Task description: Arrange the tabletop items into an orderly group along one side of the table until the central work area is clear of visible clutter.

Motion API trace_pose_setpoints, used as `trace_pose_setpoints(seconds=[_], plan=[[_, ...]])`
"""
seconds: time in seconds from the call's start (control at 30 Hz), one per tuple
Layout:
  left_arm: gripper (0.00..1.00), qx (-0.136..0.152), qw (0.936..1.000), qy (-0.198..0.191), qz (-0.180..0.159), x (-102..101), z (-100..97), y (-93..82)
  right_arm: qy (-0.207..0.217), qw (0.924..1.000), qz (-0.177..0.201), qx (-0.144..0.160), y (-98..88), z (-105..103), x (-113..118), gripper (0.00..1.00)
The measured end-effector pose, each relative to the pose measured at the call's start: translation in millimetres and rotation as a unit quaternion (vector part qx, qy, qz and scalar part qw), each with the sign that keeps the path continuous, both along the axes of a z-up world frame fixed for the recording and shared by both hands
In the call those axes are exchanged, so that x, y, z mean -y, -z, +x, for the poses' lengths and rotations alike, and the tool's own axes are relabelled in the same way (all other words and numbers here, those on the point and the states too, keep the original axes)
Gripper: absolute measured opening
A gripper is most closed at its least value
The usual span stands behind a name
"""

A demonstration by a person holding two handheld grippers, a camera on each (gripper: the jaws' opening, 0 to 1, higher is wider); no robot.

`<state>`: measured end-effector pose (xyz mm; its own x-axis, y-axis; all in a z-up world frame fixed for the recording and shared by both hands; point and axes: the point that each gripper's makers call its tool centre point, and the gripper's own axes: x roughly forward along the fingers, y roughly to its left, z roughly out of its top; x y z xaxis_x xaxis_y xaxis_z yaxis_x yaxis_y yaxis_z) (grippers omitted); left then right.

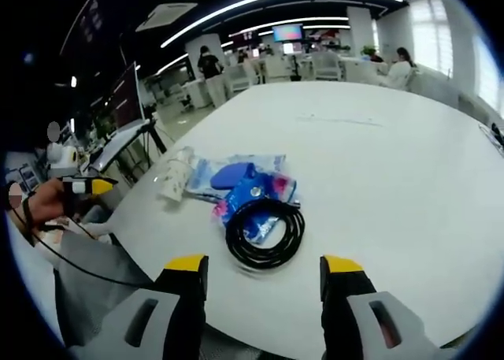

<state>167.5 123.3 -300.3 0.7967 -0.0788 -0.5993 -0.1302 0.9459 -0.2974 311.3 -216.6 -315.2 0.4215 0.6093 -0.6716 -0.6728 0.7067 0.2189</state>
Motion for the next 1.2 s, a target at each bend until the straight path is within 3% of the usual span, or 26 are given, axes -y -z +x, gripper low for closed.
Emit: trace_pose_setpoints(seconds=[0.2, 0.33, 0.47, 0.77, 0.93, 1.07, 1.2], plan=[[0.56, -0.002, 1.0000, -0.004, -0.004, -1.9, 0.2, 1.0, 0.006, 1.0000, 0.001, -0.001, 0.4, -1.2, 2.6, 0.58], [0.56, -0.017, 0.9994, 0.018, 0.023, -6.0, 2.7, 2.2, 0.009, 1.0000, 0.000, -0.002, 1.1, -1.3, 5.8, 0.58], [0.55, -0.012, 0.9996, 0.018, 0.017, -15.1, 16.4, 0.9, 0.015, 0.9999, 0.000, -0.002, 0.2, -3.1, 8.3, 0.58], [0.53, -0.020, 0.9993, 0.028, 0.017, -9.6, 27.8, 1.8, 0.029, 0.9996, 0.001, -0.001, -1.8, -1.1, 16.0, 0.58], [0.52, -0.011, 0.9999, 0.006, 0.000, -21.8, 46.3, 0.3, 0.031, 0.9995, 0.001, -0.002, -1.7, -3.5, 16.3, 0.58], [0.51, -0.014, 0.9998, -0.010, -0.006, -25.8, 48.9, 0.5, 0.036, 0.9994, -0.001, -0.004, -1.1, -5.5, 18.1, 0.57], [0.51, -0.020, 0.9976, -0.054, -0.037, -29.9, 50.8, 2.7, 0.038, 0.9993, -0.001, -0.007, 0.0, -5.8, 18.7, 0.57]])
